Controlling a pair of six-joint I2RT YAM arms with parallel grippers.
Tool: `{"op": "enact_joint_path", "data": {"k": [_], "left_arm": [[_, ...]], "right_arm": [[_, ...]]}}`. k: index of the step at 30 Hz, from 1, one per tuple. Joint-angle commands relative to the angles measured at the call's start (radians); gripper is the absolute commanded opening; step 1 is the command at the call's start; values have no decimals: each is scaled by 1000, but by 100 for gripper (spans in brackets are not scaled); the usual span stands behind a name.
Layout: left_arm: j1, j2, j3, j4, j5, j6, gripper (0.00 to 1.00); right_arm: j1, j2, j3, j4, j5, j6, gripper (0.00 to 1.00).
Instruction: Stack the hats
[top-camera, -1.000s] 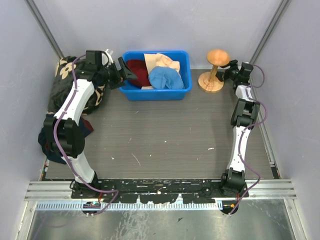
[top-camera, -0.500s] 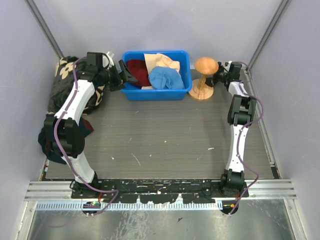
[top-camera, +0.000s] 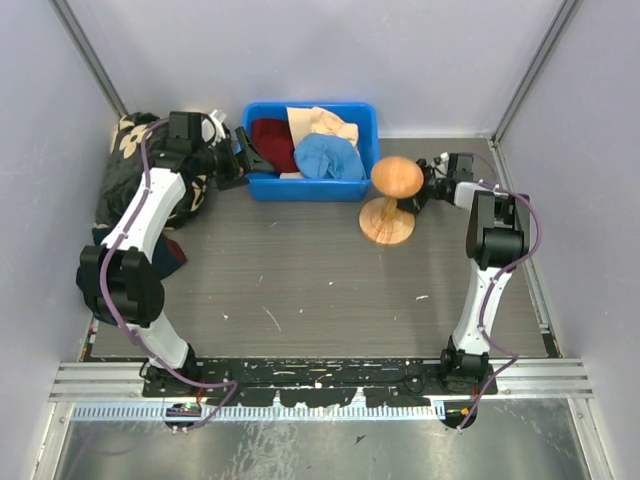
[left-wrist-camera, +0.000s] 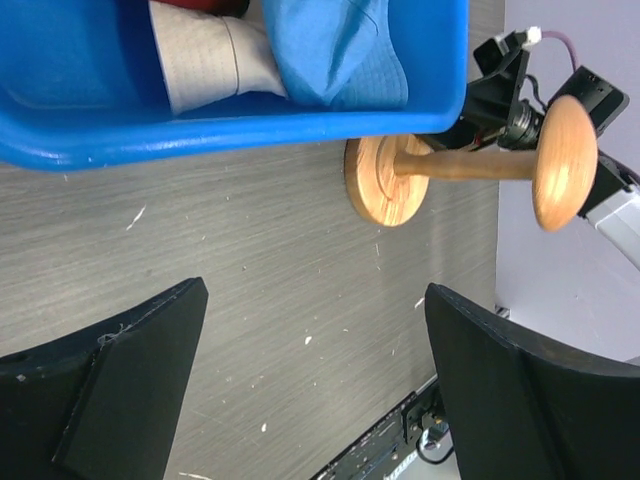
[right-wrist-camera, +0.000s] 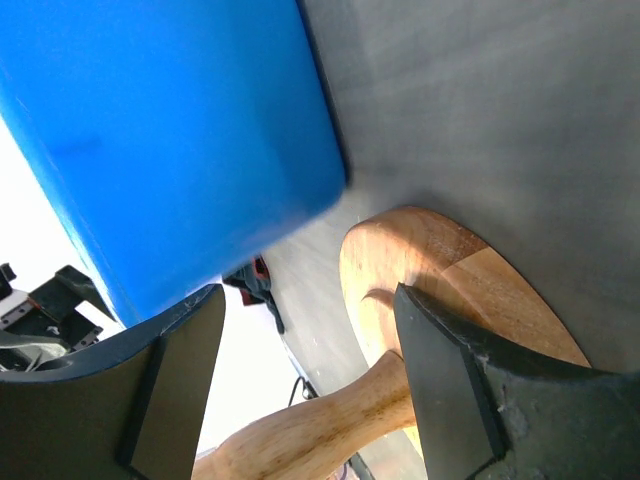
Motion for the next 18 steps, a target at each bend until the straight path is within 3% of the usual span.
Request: {"op": "enact_joint_path", "data": {"k": [1,6,10,14,18], "left_arm": [[-1,-84,-67,18,20,-13,98],[-2,-161,-162,23,25,-22,98],[-1,-225,-228,14,15,-7,98],[-2,-242,-233,-3,17,-4,98],[-2,-246,-229,-12,39,-1,98]], "right_arm": [[47,-138,-215,16,77,-15,75],[98,-289,-457,113,137,53,75],[154,-386,-552,183,179,109,75],[137,-482,-563,221,196,136,75],[109,-579,-480,115,245,72,75]]}}
